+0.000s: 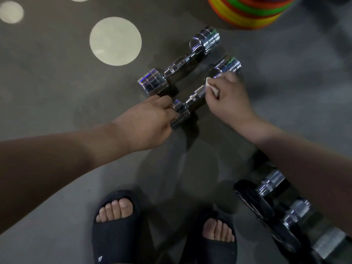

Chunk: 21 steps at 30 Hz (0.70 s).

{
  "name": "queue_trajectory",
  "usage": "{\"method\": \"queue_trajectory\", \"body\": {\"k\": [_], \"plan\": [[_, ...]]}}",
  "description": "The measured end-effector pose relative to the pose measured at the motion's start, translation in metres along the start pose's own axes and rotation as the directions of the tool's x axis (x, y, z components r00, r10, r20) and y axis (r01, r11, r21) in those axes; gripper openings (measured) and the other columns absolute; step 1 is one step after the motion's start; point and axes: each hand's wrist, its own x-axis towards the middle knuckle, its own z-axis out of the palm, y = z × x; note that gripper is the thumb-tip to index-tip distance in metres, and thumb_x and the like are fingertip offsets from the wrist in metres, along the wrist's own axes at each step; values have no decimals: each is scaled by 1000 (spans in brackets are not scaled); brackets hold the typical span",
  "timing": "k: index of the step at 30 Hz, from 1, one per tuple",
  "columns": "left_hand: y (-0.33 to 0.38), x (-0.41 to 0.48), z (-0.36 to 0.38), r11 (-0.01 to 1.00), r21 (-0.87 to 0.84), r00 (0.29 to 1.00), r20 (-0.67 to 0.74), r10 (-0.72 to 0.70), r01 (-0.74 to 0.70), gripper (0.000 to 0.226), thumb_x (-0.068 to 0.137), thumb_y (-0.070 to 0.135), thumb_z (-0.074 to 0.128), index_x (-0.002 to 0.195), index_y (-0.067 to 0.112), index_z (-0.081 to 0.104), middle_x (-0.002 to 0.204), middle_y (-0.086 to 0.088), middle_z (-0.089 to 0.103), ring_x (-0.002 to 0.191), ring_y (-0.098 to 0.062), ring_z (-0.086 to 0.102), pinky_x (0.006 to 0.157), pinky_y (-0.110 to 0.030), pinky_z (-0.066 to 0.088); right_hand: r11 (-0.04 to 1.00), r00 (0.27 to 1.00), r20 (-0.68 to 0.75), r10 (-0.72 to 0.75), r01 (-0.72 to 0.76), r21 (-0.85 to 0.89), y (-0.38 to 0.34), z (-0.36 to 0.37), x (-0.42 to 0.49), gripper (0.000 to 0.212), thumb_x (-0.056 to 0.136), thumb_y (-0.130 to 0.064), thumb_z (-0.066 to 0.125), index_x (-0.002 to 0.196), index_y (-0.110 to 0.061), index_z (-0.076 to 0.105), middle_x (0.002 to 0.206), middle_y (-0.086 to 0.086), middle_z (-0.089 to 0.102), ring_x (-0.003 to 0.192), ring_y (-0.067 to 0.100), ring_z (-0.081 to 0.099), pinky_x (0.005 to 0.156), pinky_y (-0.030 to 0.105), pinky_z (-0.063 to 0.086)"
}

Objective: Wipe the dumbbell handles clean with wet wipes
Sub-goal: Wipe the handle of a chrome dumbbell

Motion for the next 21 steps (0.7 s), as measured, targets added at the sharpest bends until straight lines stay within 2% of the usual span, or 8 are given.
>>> {"method": "queue_trajectory", "body": {"k": [4, 6, 9, 12, 14, 17, 19, 21], "plan": [[-3, 0, 0, 1000, -10, 1000, 3, 9, -9, 37, 82, 25, 41, 91, 9, 72, 98, -10, 60, 84, -32, 59, 79, -42, 53, 997, 994, 103, -45, 51, -51, 5, -9, 3, 32, 88, -9, 61, 117, 0, 69, 108, 22, 60, 98, 33, 60, 88, 25, 41], [-5, 0, 2, 999, -13, 999, 9, 32, -32, 38, 84, 26, 41, 95, 9, 73, 100, -10, 60, 84, -32, 59, 79, -43, 53, 988, 990, 112, -84, 98, -123, 8, -12, 10, 22, 94, -13, 57, 106, -3, 72, 102, 22, 61, 91, 38, 61, 82, 36, 45], [-6, -2, 4, 998, -39, 999, 7, 53, -53, 40, 87, 23, 43, 110, 11, 72, 108, -9, 61, 91, -30, 61, 83, -42, 54, 980, 997, 73, -41, 54, -193, 8, -8, 12, 29, 98, -23, 48, 92, -4, 69, 96, 21, 60, 81, 41, 59, 70, 43, 50], [-8, -6, 6, 996, -80, 999, -18, 37, -39, 45, 87, 19, 44, 122, 6, 68, 120, -11, 62, 101, -29, 64, 91, -32, 51, 983, 1000, 14, -22, 25, -184, 1, 1, -2, 29, 98, -23, 49, 94, 0, 67, 96, 23, 59, 83, 38, 59, 78, 41, 49], [-9, -9, 8, 995, -89, 999, -19, 42, -44, 47, 86, 18, 43, 124, 3, 67, 126, -13, 62, 107, -28, 64, 95, -28, 47, 988, 993, 60, -103, 109, -105, -7, 5, -13, 21, 96, -15, 57, 100, 2, 68, 98, 23, 59, 87, 37, 60, 85, 35, 46], [-10, -9, 9, 993, -103, 999, -12, 49, -50, 48, 84, 16, 43, 122, 2, 69, 125, -14, 63, 107, -30, 63, 95, -30, 49, 966, 957, 173, -234, 249, -70, -10, 4, -16, 21, 99, -18, 56, 103, -2, 69, 98, 17, 58, 83, 33, 62, 77, 38, 52], [-8, -6, 8, 993, -104, 999, -8, 52, -52, 45, 82, 13, 46, 118, 3, 71, 121, -13, 64, 103, -31, 64, 92, -30, 50, 964, 974, 124, -192, 210, -162, 0, -1, -5, 23, 100, -22, 53, 96, -5, 68, 96, 17, 57, 77, 35, 59, 68, 42, 51], [-5, -5, 7, 993, -97, 998, -5, 63, -63, 43, 81, 13, 48, 116, 3, 72, 119, -12, 65, 101, -31, 64, 91, -31, 51, 968, 997, 50, -66, 76, -239, 7, -7, 4, 24, 98, -23, 51, 89, -6, 66, 97, 19, 57, 76, 39, 58, 67, 43, 49]]}}
